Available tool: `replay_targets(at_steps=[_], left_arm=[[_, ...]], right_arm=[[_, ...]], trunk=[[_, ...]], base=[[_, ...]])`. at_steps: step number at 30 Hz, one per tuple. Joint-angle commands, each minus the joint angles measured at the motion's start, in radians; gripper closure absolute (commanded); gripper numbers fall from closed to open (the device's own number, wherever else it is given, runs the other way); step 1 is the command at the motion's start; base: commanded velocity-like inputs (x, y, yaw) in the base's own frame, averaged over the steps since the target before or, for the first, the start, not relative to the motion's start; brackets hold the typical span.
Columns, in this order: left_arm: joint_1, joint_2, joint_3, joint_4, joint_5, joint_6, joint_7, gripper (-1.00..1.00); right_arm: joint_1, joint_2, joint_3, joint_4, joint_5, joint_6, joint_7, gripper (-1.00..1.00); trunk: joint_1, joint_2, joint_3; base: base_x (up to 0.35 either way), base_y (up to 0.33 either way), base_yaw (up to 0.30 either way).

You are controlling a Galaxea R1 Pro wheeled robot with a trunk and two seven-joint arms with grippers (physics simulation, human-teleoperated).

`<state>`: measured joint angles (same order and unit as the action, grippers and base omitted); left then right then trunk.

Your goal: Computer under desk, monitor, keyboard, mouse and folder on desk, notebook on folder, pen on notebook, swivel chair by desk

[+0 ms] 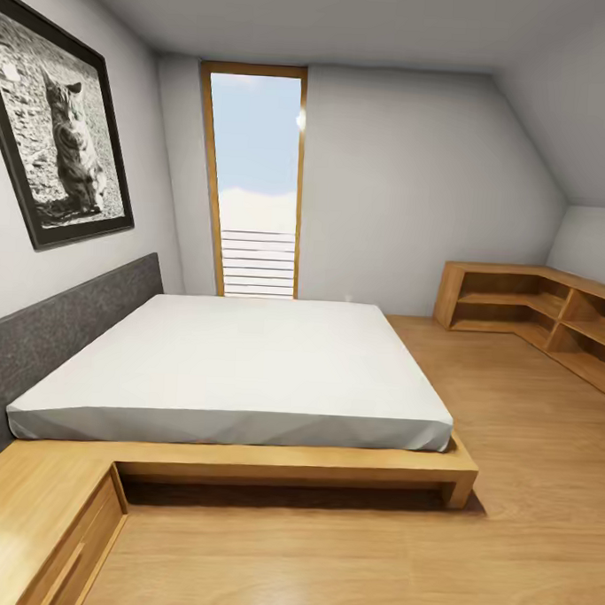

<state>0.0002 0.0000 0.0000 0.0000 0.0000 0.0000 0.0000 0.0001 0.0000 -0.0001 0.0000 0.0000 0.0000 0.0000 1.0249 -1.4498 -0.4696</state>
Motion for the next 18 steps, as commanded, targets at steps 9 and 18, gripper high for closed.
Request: replay_targets(at_steps=[9,18], left_arm=[[0.007,-0.036,-0.004,-0.02,-0.002,0.015,0.005,-1.0],[0.009,-0.034,-0.003,-0.021,-0.002,0.015,0.007,-1.0]], right_arm=[[-0.004,0.029,0.003,0.001,-0.006,-0.014,-0.003,-1.0],[-0.004,0.025,0.003,-0.022,-0.007,-0.064,-0.002,-1.0]], trunk=[[-0.027,0.049,0.021],[-0.061,0.112,0.05]], base=[[0.0,0.0,0.0],[0.0,0.0,0.0]])
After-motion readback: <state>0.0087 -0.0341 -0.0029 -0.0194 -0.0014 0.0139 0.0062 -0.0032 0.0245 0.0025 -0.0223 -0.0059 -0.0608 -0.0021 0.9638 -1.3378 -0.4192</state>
